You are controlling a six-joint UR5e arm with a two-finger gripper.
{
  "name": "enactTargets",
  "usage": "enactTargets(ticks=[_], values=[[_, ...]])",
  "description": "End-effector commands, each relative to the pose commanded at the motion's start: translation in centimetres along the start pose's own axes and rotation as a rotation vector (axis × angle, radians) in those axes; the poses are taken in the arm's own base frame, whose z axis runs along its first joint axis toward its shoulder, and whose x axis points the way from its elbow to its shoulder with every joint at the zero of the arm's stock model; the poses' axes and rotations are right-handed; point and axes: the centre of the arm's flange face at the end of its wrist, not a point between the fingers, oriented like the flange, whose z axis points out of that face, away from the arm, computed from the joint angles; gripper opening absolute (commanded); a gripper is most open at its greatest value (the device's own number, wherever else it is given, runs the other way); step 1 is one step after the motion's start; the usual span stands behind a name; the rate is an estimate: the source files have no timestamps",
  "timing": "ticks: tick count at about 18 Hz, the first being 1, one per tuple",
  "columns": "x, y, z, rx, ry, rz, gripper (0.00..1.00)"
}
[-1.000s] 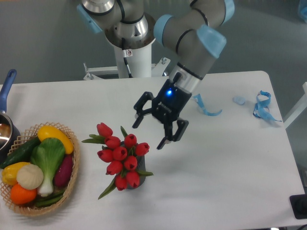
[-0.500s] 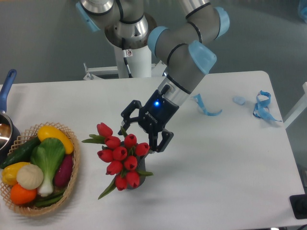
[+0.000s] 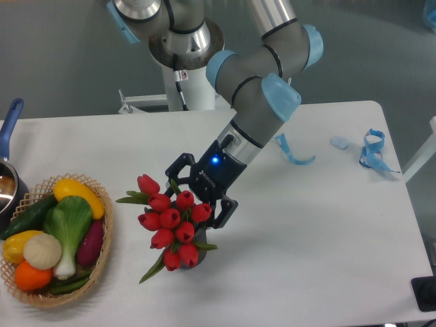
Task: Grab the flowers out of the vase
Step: 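Lower the gripper around the tulip stems and close on them, then lift the gripped tulips straight up out of the grey vase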
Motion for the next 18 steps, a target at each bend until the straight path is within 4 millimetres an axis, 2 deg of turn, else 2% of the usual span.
enactTargets(ticks=[4,5,8,12,14,18], values=[[-0.3,-0.2,0.4,0.004,0.004,0.006,1.0],[-0.3,-0.3,0.3,0.004,0.003,0.007,0.96],[-0.3,-0.3,0.3,0.005,0.003,0.007,0.66],[-0.5,-0.3,-0.2,0.009,-0.004,0.004,0.43],[-0.7,-0.2,-0.5,0.009,-0.011,0.001,0.39],[-1.0,-0.3,-1.5,0.056,-0.015,-0.017,0.39]])
